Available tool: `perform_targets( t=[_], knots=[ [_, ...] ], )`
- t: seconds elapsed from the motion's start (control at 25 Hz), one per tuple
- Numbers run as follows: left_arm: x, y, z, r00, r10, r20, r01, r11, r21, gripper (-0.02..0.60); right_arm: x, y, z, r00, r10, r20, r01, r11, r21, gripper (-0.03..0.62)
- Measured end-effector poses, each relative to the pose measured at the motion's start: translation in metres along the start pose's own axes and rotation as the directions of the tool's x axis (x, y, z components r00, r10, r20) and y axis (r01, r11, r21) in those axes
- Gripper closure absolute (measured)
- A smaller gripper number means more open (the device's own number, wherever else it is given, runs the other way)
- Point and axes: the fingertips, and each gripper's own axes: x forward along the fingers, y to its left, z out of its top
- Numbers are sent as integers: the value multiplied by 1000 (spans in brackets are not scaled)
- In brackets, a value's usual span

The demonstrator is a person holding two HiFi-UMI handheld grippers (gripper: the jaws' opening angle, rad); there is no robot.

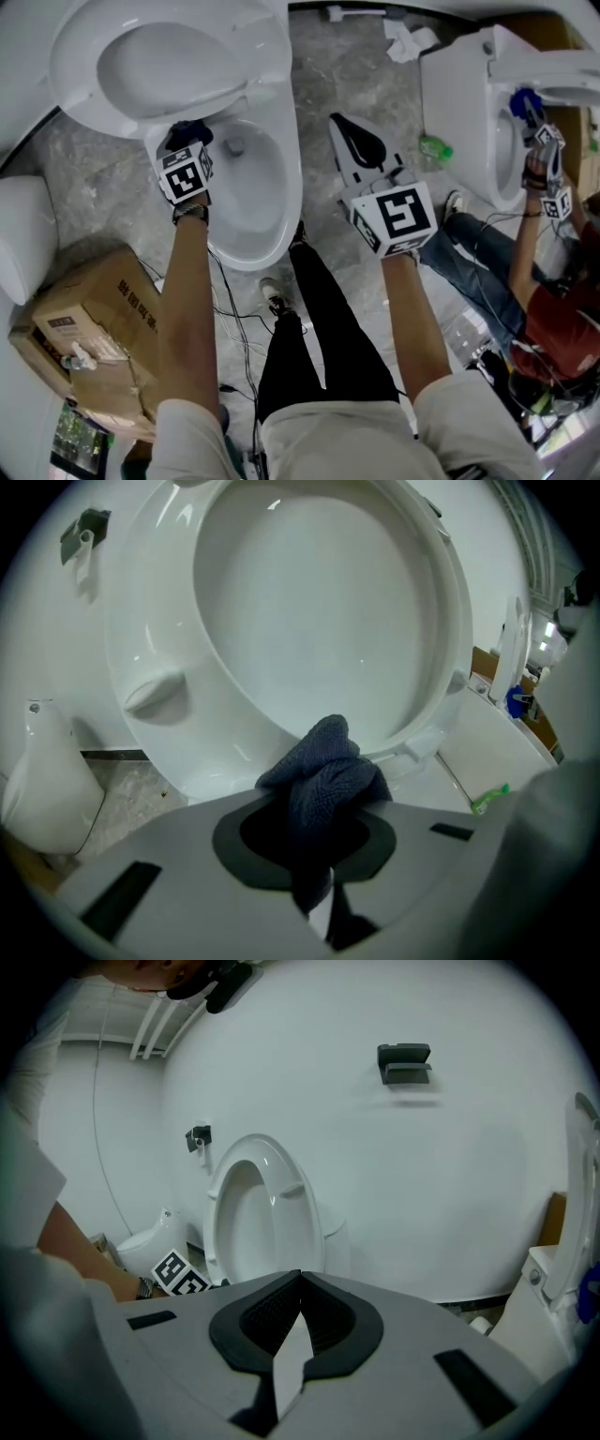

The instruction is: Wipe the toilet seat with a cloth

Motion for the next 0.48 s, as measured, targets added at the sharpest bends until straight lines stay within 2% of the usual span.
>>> perform_targets(
  t=[0.24, 0.48],
  knots=[
    [-12, 24, 6, 999, 37, 34, -36, 999, -16, 540, 7, 10, 11, 1000, 21, 3, -21, 999, -31, 574],
    [-48, 37, 24, 993, 61, 99, -58, 998, -28, 540, 20, 20, 48, 997, 65, 29, -63, 996, -62, 574]
  ],
)
